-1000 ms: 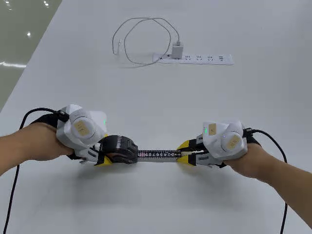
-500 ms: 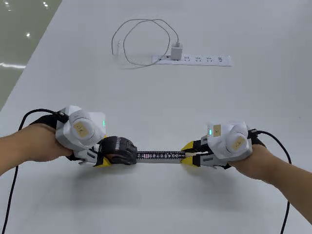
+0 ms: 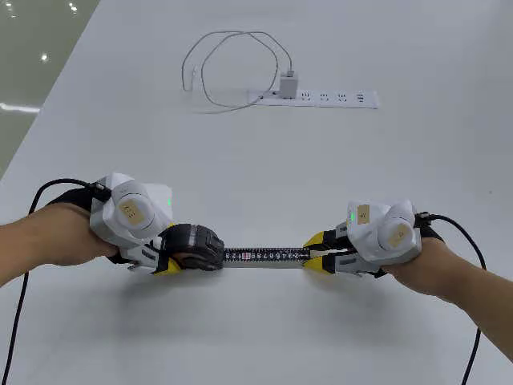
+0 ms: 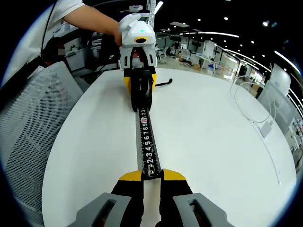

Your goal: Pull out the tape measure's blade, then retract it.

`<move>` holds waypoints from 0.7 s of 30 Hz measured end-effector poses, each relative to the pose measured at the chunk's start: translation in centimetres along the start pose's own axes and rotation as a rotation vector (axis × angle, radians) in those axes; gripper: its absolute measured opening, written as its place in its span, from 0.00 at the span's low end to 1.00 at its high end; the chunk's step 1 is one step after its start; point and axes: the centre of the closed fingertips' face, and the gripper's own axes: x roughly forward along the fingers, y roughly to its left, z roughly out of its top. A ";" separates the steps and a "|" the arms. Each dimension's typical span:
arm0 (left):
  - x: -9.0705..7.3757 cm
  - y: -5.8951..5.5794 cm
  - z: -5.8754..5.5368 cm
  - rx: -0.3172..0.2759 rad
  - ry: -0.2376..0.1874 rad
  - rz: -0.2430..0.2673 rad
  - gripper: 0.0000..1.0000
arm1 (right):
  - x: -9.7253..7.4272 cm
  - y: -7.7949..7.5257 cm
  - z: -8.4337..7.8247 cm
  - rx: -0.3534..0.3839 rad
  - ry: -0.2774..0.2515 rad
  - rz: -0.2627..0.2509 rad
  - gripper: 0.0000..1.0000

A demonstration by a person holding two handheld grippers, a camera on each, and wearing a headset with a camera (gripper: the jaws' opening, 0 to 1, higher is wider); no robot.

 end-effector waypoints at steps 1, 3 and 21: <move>0.0 0.0 0.0 0.000 0.000 0.000 0.28 | 0.0 0.0 0.0 0.000 0.000 0.000 0.07; 0.0 0.0 0.0 -0.001 0.000 0.000 0.28 | -0.1 0.0 -0.1 0.001 0.001 -0.001 0.07; 0.1 0.1 -0.1 0.002 0.001 -0.001 0.28 | -0.9 0.0 -0.7 0.005 0.012 -0.006 0.07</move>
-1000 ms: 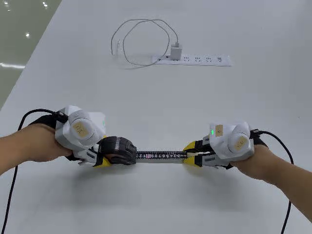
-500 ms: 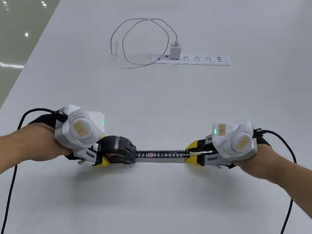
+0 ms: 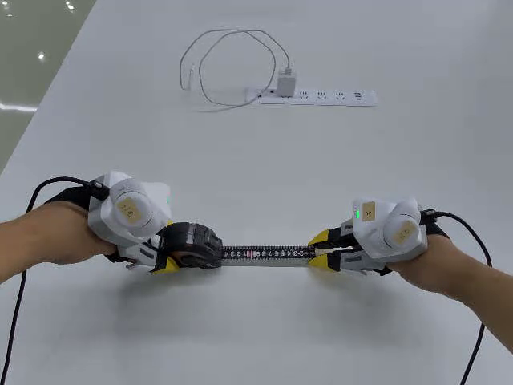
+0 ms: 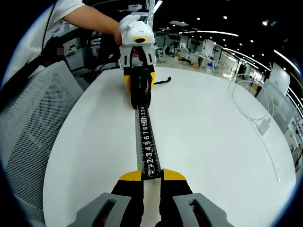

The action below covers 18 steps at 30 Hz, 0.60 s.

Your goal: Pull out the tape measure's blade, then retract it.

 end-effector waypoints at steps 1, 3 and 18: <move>0.0 0.0 0.0 0.000 0.000 0.000 0.28 | 0.0 0.0 -0.1 0.000 0.001 0.000 0.07; 0.0 0.0 0.0 0.000 0.001 0.000 0.28 | -0.1 0.0 -0.2 0.001 0.003 -0.001 0.07; 0.0 0.0 0.0 0.002 0.003 0.000 0.28 | -0.9 -0.1 -1.4 0.005 0.024 -0.005 0.07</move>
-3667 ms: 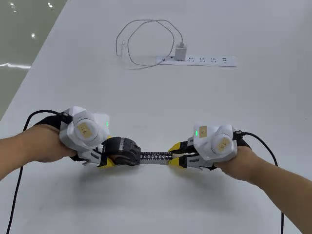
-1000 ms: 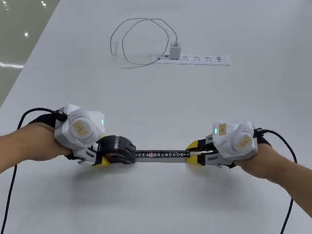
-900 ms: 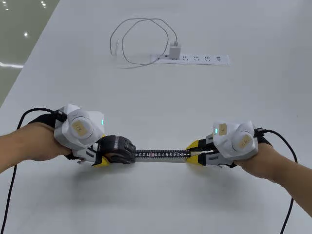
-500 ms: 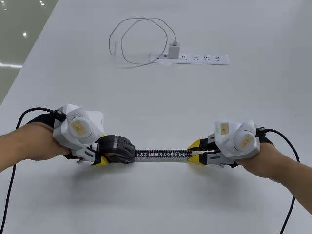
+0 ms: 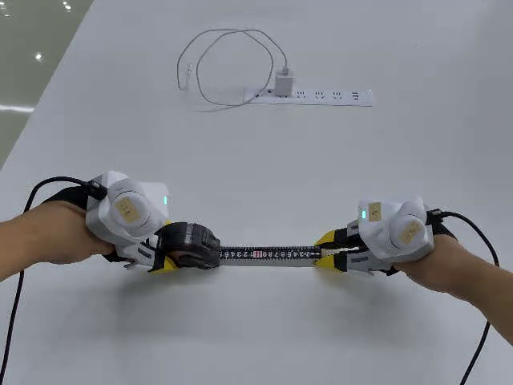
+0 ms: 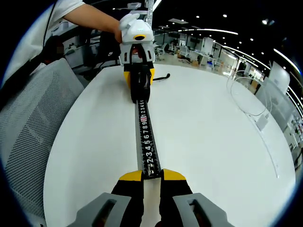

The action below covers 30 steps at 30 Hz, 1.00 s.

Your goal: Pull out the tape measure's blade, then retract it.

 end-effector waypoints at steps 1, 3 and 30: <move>0.0 0.0 0.0 0.000 0.000 0.000 0.28 | -0.1 0.0 -0.1 0.000 0.001 -0.001 0.07; 0.0 0.0 0.0 0.000 -0.001 0.000 0.28 | -0.3 0.0 -0.3 0.000 0.005 -0.001 0.07; 0.0 0.0 0.0 0.001 0.001 0.000 0.28 | -2.0 -0.5 -2.5 0.010 0.044 -0.012 0.07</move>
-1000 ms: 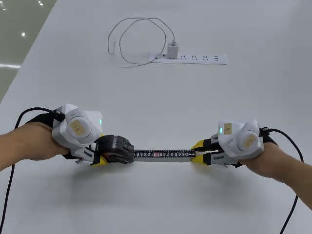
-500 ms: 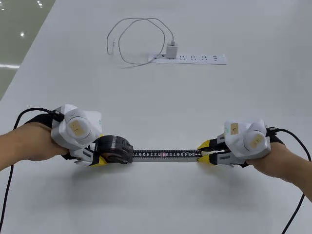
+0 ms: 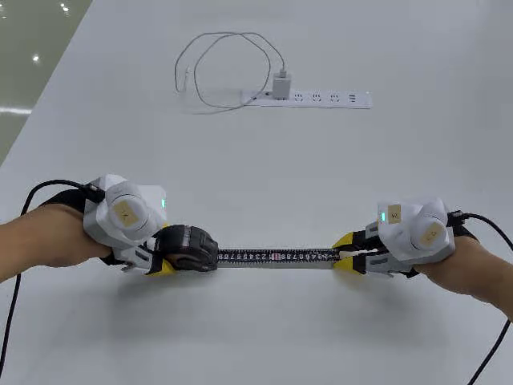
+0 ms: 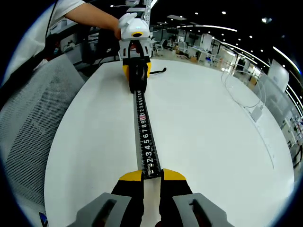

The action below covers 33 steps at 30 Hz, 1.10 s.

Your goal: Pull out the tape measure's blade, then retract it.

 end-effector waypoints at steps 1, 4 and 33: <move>0.0 0.0 0.0 0.001 0.000 0.000 0.28 | -0.1 0.0 -0.1 0.001 0.001 0.000 0.07; 0.0 0.0 0.0 0.001 0.001 0.000 0.28 | -0.2 -0.1 -0.3 0.002 0.005 -0.002 0.07; -0.1 0.0 0.0 0.001 0.000 0.003 0.28 | -2.3 -0.5 -2.3 0.006 0.039 -0.011 0.07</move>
